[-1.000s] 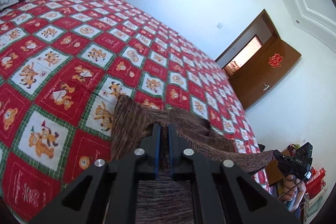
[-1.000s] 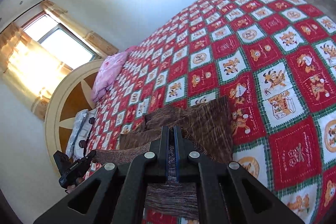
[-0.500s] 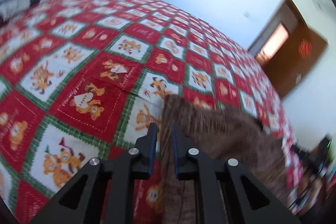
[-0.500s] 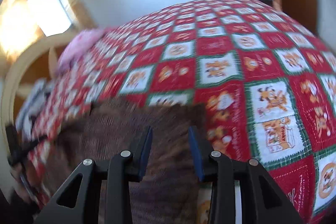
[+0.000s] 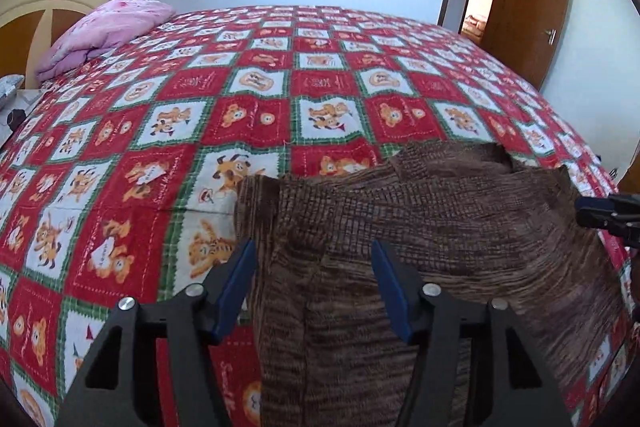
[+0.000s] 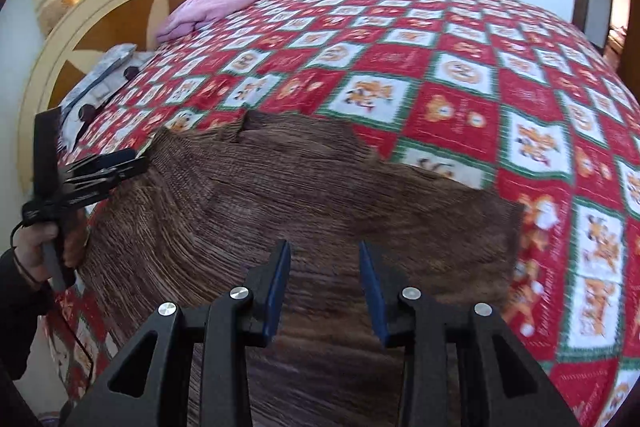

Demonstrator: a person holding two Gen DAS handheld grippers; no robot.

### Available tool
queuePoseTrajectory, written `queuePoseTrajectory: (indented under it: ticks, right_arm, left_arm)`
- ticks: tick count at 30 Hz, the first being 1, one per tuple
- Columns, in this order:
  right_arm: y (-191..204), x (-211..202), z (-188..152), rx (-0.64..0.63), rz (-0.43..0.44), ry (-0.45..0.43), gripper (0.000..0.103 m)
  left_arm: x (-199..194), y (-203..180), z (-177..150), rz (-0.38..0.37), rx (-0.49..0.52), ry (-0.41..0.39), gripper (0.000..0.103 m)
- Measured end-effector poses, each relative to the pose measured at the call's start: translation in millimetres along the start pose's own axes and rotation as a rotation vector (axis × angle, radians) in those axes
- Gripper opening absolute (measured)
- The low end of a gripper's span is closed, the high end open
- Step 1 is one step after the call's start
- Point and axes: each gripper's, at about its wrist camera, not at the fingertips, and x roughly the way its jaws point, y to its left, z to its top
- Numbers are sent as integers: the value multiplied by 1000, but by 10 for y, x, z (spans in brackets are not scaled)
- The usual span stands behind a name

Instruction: Fold small clothes

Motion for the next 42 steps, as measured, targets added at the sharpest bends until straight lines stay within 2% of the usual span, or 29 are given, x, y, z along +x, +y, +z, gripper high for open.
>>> queuePoseTrajectory:
  ticks: [1,2,3,4,5,6,7,8,11,16,21,25,27,29,31,33,36,39,42]
  right_arm:
    - [13,68,6,-6,-5,14,37]
    - [28,129,6,-4,9,29,37]
    - [35,176,4,0,23,38,37]
    - [46,221,-1,0,34,44,37]
    - [68,253,-11,-5,37,47,36]
    - [101,282,-20,-17,36,51,27]
    - [124,300,-20,-28,24,52,12]
    - [145,300,-14,-35,1,44,5]
    - [154,223,56,-24,-10,-2,3]
    - [104,94,260,22,-32,-79,3]
    - [44,254,412,80,-92,-62,3]
    - [-5,456,352,68,-138,-37,3]
    - [-94,485,313,99,-89,-28,3]
    - [-222,361,275,152,-30,-52,7]
    - [-346,193,220,190,-17,-90,31]
    - [-514,-46,130,218,-19,-148,32]
    - [-738,-304,24,238,-89,-183,32]
    - [-860,-327,-48,234,-129,-145,32]
    - [-798,-153,-81,190,-141,-84,32]
  left_arm:
    - [40,-3,-3,12,4,5,51]
    - [54,-12,-21,2,7,11,27]
    - [96,-26,-28,-17,13,28,14]
    - [125,-39,-40,-16,22,38,10]
    - [116,-50,-50,-8,27,28,10]
    - [104,-65,-66,-2,37,14,8]
    - [97,-76,-76,2,45,10,6]
    - [90,-86,-85,6,55,4,4]
    - [65,-35,-75,48,32,-24,2]
    - [42,269,22,59,-107,-52,2]
    - [47,362,99,77,-160,-78,2]
    - [151,357,115,115,-157,-67,2]
    - [220,390,71,156,-158,-50,1]
    - [308,521,28,137,-217,-8,2]
    - [328,696,-35,92,-305,12,2]
    - [233,789,-84,84,-355,-9,2]
    - [36,753,-142,75,-344,-36,2]
    - [-186,603,-241,58,-302,-73,6]
    - [-218,408,-329,52,-250,-60,23]
